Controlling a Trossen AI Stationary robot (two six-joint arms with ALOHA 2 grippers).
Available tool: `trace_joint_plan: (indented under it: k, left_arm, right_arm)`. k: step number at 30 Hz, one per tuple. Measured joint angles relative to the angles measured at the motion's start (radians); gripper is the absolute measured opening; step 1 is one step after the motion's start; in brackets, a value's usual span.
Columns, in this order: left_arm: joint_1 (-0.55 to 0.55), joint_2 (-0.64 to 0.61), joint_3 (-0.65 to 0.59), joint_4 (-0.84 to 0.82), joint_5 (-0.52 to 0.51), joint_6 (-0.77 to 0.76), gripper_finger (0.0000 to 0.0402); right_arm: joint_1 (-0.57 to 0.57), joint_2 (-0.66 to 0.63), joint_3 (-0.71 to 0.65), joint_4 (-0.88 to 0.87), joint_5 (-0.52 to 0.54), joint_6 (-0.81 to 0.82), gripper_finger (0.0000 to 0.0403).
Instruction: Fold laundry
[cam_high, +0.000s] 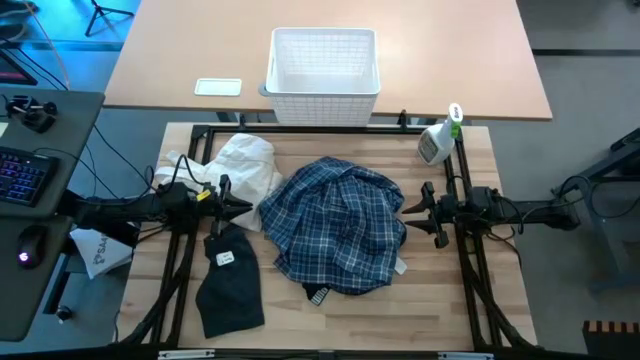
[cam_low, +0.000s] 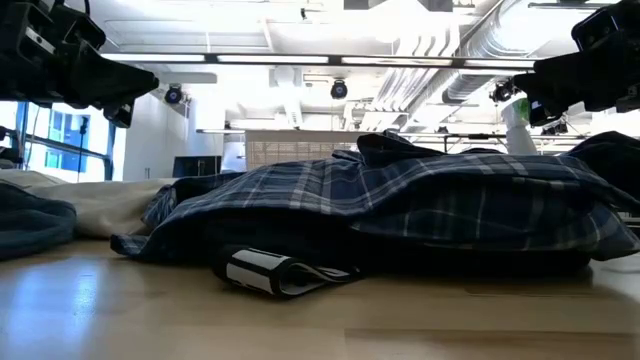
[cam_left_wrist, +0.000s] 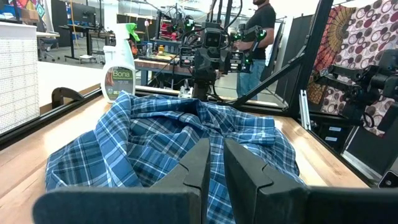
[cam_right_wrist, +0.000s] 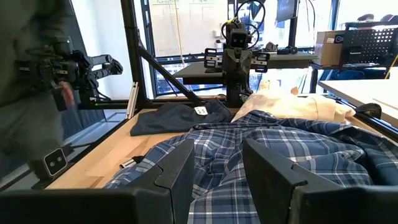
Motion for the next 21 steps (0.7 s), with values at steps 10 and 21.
trace_joint_plan:
  k: [10,21]
  left_arm:
    - [0.0,0.0,0.0,0.002,0.0,-0.001,0.0035]
    - [0.0,0.0,0.0,0.025,-0.006,-0.226,0.0035]
  right_arm:
    - [0.0,0.0,0.0,0.0,0.0,0.0,0.0133]
    - [-0.002,0.0,0.0,0.146,0.011,0.145,0.0133]
